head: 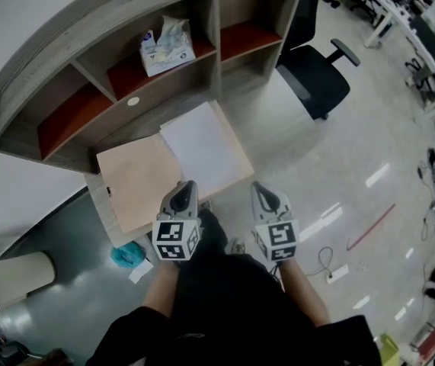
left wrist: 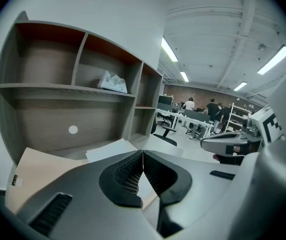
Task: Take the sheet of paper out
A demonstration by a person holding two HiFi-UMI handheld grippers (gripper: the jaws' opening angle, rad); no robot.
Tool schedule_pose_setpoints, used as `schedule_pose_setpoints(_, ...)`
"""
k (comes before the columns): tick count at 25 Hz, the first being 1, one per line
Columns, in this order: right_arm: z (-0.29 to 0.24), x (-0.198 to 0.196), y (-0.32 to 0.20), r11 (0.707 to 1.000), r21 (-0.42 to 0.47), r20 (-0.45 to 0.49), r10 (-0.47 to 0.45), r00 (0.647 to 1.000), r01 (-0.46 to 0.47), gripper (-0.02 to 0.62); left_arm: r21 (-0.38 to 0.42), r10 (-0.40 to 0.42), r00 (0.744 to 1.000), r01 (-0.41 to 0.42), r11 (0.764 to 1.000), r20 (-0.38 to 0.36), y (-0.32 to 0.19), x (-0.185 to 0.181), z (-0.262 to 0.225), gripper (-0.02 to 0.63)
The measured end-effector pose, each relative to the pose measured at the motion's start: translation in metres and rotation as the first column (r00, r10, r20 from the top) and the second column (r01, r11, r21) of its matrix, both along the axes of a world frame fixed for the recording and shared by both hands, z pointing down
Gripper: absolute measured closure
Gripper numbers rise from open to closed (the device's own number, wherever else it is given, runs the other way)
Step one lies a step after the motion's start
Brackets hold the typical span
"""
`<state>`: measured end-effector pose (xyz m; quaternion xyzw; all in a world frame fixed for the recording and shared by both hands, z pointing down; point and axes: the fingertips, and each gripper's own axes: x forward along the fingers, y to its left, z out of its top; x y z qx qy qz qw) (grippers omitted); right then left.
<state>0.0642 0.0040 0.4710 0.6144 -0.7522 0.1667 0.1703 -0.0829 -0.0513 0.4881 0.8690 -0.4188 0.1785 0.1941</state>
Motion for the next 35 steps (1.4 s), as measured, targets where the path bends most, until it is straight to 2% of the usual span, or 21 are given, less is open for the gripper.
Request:
schedule_pose_setpoints(5, 0.021, 0.0, -0.027, 0.997, -0.074, -0.01, 0.027, 1.0, -0.028, 0.578, -0.04, 0.04, 0.999, -0.04, 0.998, 0.004, -0.04, -0.007, 0.026, 0.563)
schedule_pose_setpoints(12, 0.048, -0.006, -0.039, 0.981, -0.184, -0.021, 0.056, 0.998, -0.059, 0.578, -0.104, 0.125, 0.992, -0.124, 0.987, 0.007, -0.065, -0.001, 0.055, 0.563)
schedule_pose_setpoints(15, 0.059, -0.007, -0.044, 0.972, -0.222, 0.026, 0.084, 0.996, -0.076, 0.578, -0.117, 0.15, 0.989, -0.149, 0.982, 0.0, -0.075, 0.003, 0.059, 0.563)
schedule_pose_setpoints(18, 0.068, -0.001, -0.045, 0.964, -0.236, 0.096, 0.149, 0.984, -0.123, 0.578, -0.139, 0.183, 0.983, -0.183, 0.973, -0.011, -0.082, 0.01, 0.063, 0.563)
schedule_pose_setpoints(22, 0.08, 0.002, -0.045, 0.947, -0.273, 0.097, 0.203, 0.974, -0.171, 0.578, -0.156, 0.236, 0.972, -0.235, 0.959, -0.014, -0.094, 0.019, 0.07, 0.563)
schedule_pose_setpoints(27, 0.096, 0.004, -0.041, 0.921, -0.322, 0.145, 0.277, 0.95, -0.219, 0.578, -0.188, 0.289, 0.957, -0.285, 0.94, -0.007, -0.098, 0.027, 0.08, 0.563)
schedule_pose_setpoints(32, 0.111, 0.001, -0.038, 0.91, -0.368, 0.171, 0.27, 0.948, -0.192, 0.578, -0.201, 0.296, 0.955, -0.287, 0.937, 0.014, -0.094, 0.032, 0.086, 0.563)
schedule_pose_setpoints(35, 0.117, -0.003, -0.041, 0.916, -0.371, 0.219, 0.244, 0.945, -0.15, 0.578, -0.212, 0.277, 0.96, -0.266, 0.94, 0.025, -0.09, 0.034, 0.092, 0.563)
